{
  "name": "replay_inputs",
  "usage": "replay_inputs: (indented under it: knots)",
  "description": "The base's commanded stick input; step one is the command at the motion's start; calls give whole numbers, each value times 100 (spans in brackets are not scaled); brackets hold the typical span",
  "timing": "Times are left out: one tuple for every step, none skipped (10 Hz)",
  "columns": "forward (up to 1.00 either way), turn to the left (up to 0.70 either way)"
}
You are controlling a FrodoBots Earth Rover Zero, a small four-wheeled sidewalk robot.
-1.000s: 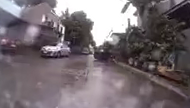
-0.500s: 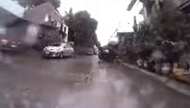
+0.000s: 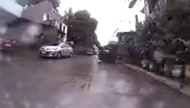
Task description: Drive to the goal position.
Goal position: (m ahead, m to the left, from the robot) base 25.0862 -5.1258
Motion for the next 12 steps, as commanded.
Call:
replay_inputs:
  knots:
    - [100,0]
    - [100,0]
    - [100,0]
    - [100,0]
    - [100,1]
    - [100,25]
    - [100,27]
    - [100,27]
    - [100,27]
    - [100,7]
    - [100,0]
    - [100,0]
